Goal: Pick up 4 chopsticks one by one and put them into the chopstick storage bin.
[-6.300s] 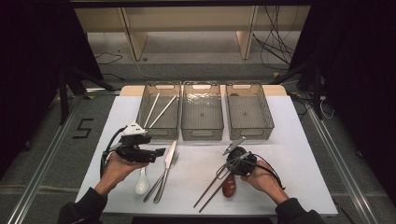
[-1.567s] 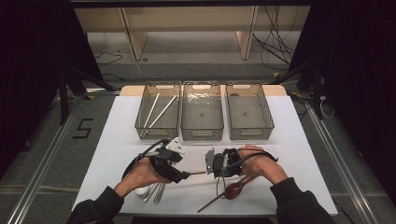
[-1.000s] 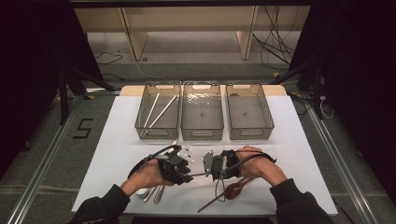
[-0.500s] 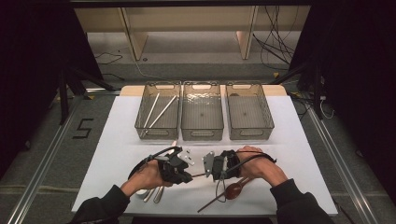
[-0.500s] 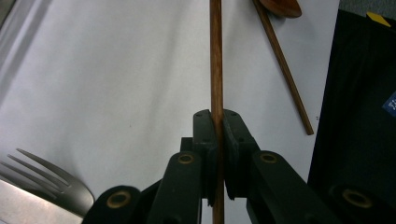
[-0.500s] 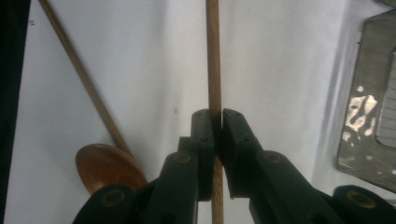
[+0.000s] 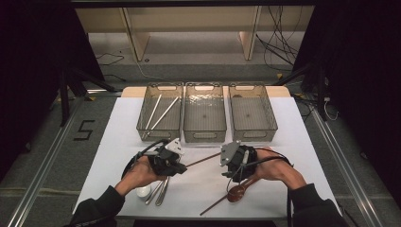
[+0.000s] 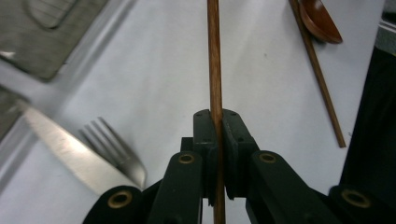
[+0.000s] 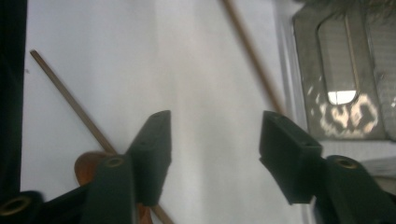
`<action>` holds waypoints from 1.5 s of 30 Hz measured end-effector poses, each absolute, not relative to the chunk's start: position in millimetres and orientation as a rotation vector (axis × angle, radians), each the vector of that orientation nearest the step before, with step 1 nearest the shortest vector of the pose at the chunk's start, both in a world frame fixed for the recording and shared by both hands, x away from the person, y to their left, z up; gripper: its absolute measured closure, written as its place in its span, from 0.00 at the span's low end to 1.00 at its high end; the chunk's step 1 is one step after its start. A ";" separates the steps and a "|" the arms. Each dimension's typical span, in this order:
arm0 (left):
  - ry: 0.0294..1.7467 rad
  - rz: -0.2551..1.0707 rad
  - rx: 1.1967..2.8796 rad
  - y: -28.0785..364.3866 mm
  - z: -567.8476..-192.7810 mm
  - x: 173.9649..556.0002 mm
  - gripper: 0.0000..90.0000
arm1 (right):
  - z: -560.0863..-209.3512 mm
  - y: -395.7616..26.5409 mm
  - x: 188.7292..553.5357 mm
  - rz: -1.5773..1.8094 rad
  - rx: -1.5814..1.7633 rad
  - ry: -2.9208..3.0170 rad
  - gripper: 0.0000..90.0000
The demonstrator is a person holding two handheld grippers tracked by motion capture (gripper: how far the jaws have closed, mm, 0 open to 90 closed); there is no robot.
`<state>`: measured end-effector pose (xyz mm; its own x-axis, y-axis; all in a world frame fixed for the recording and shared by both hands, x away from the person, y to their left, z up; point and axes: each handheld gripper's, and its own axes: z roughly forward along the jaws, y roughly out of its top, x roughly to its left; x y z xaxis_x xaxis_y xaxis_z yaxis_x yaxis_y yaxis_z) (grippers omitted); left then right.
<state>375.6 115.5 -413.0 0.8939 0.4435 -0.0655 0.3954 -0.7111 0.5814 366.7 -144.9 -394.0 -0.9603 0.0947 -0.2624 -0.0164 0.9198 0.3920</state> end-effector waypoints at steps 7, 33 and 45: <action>0.666 0.142 2.391 129.3 -409.2 382.6 0.95 | -404.3 -152.9 368.9 0.536 0.113 2.822 0.44; 0.906 0.326 2.196 180.0 -390.6 413.7 0.95 | -416.0 -167.3 372.1 0.500 0.179 2.842 0.38; 1.019 0.367 2.124 193.0 -387.9 444.1 0.95 | -415.7 -175.5 369.0 0.525 0.231 2.856 0.33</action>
<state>444.1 193.0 -387.9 0.6437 0.7632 -0.0572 0.5517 -0.4109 0.7258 369.0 -175.5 -415.7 -0.9617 0.1940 -0.1938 0.1124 0.9235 0.3667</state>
